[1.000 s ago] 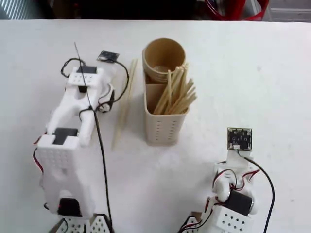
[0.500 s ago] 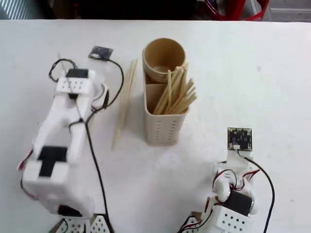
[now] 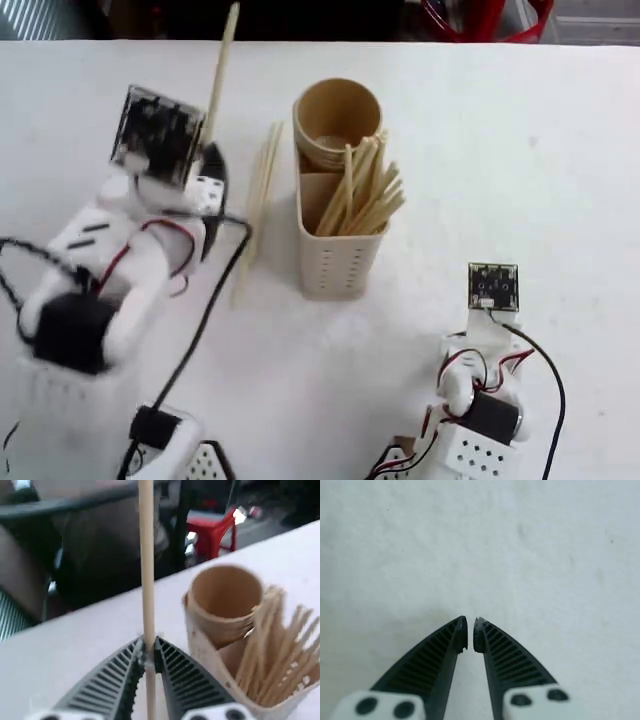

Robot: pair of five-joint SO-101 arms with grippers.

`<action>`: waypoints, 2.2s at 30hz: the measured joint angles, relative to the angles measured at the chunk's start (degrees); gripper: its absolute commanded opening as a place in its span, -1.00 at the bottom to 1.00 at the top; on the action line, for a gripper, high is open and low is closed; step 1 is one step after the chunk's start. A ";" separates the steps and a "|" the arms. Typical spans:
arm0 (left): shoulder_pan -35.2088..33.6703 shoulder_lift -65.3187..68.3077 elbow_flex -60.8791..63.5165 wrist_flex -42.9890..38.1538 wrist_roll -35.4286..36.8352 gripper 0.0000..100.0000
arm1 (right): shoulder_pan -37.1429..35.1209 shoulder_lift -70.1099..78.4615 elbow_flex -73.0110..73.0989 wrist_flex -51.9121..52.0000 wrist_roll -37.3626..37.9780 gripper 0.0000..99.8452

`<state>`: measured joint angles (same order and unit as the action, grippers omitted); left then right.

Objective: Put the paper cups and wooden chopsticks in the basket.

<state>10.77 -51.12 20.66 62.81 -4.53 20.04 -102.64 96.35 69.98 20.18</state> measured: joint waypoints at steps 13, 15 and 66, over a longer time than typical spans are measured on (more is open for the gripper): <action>23.03 -1.67 3.34 -27.87 0.00 -0.95 | 0.00 0.00 0.00 0.00 0.00 -0.93; 23.56 0.53 5.27 -31.12 0.00 -0.95 | 0.00 0.00 0.00 0.00 0.00 -0.93; -10.37 20.84 12.40 -22.77 4.22 -0.78 | 0.00 0.00 0.00 0.00 0.00 -0.93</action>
<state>0.40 -30.29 33.05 40.04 -0.31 20.04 -102.64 96.35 69.98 20.18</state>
